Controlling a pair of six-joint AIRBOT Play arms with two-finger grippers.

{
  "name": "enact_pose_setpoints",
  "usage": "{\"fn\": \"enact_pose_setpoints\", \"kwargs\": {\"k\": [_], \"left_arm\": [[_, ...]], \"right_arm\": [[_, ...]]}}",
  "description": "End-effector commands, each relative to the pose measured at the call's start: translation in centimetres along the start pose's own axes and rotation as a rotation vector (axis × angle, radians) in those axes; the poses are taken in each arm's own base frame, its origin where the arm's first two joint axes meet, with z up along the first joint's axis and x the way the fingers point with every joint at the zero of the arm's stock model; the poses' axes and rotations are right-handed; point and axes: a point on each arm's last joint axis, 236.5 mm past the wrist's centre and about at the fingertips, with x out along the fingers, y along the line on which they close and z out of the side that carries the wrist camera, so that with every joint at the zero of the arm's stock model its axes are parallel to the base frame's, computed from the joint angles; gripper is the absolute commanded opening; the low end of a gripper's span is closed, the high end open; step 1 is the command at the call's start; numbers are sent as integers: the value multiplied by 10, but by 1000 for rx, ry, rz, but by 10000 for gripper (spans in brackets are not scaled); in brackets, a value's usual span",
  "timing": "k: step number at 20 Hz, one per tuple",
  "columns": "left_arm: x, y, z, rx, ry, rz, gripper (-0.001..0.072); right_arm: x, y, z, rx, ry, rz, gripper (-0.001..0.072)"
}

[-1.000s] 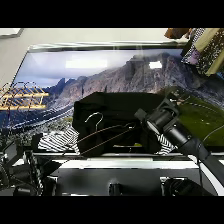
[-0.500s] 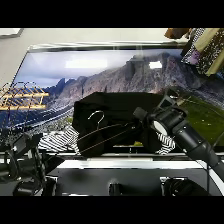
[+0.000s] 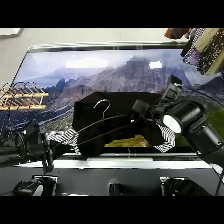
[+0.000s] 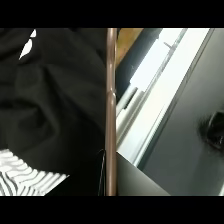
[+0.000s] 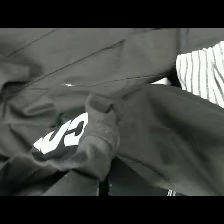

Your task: Fold the clothes and pants, and hang the long-sleeved shirts on hangers.

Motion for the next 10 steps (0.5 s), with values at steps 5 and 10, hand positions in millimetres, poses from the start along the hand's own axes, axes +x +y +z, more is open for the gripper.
{"fn": "enact_pose_setpoints", "kwargs": {"k": [5, 10], "left_arm": [[22, 8, 19, 42, -61, -85, 28], [49, 9, 20, 84, -48, -138, 28]], "right_arm": [[-30, 20, 9, -55, 0, 60, 29], [-53, 25, 18, -77, -12, 71, 29]]}}
